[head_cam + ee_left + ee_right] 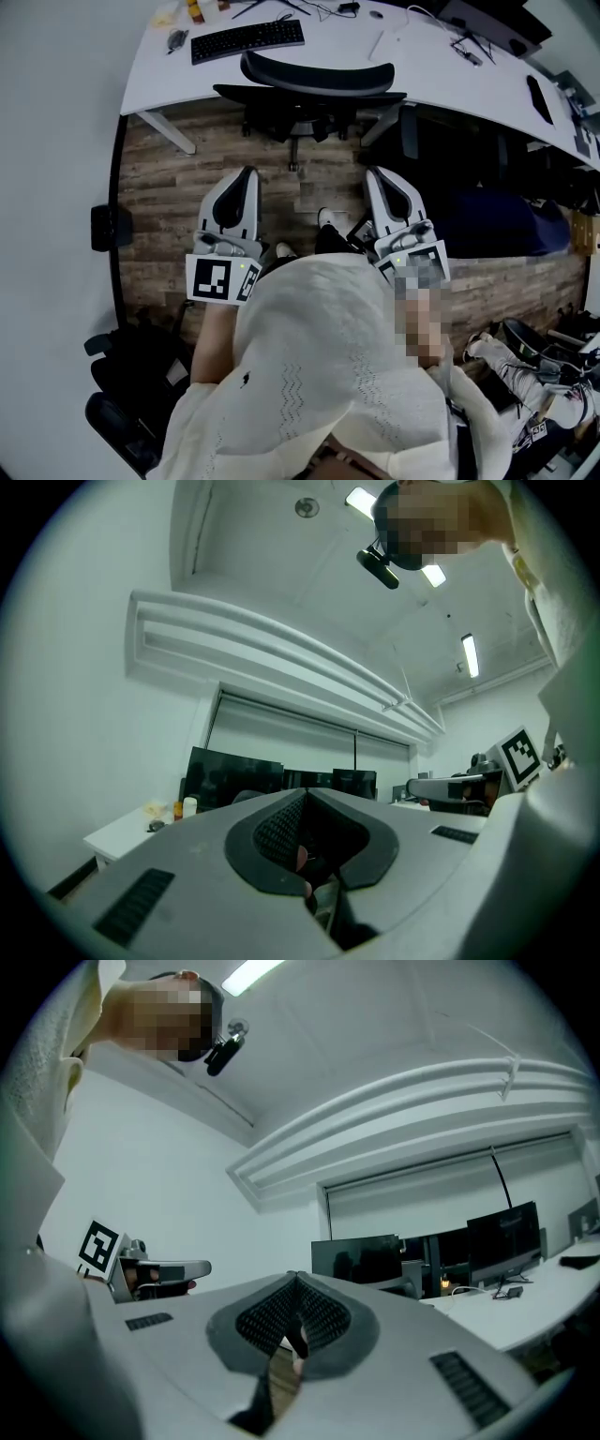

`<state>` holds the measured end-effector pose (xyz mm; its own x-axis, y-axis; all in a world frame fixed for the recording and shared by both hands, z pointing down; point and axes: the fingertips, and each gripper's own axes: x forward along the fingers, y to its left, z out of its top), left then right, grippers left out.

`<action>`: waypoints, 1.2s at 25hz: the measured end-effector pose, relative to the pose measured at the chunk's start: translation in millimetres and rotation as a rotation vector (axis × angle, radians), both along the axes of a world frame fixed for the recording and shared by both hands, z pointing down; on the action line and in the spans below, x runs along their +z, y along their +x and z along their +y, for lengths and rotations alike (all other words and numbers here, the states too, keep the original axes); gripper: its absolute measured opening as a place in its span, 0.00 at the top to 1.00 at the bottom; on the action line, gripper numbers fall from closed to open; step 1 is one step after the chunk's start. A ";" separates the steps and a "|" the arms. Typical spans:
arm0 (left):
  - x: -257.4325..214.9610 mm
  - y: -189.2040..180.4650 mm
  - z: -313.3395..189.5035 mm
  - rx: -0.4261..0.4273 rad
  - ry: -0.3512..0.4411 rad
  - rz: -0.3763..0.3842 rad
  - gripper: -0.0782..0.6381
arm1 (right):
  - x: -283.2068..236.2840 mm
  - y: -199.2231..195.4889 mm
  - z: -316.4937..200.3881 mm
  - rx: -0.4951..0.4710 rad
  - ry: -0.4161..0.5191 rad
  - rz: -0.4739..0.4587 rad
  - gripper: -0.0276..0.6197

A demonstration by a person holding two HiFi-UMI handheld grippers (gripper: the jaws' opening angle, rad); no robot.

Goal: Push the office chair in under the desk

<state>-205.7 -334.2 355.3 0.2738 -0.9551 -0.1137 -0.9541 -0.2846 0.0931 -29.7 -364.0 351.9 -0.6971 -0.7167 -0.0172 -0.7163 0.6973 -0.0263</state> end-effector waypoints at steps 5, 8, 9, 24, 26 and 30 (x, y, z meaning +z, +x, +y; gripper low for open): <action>-10.7 -2.6 3.0 -0.021 0.013 -0.019 0.87 | -24.7 -5.8 8.0 -0.013 0.035 -0.029 0.96; -12.2 -3.1 5.1 -0.029 0.019 -0.022 0.87 | -35.9 -9.0 12.8 -0.019 0.068 -0.030 0.96; -11.4 -2.5 5.7 -0.030 0.020 -0.023 0.87 | -36.5 -9.3 13.3 -0.019 0.071 -0.028 0.96; -0.2 2.3 10.6 -0.021 0.006 -0.041 0.87 | -27.3 -0.9 5.3 0.016 0.032 -0.030 0.96; 0.5 1.8 10.6 -0.022 0.003 -0.041 0.87 | -27.8 0.0 4.1 0.017 0.027 -0.040 0.96; 0.8 3.0 10.0 -0.010 0.002 -0.045 0.87 | -28.0 0.2 2.0 0.016 0.022 -0.048 0.96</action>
<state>-202.7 -324.2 356.1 0.2694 -0.9574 -0.1037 -0.9600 -0.2755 0.0497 -29.5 -362.0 323.9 -0.6833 -0.7271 -0.0661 -0.7259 0.6863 -0.0454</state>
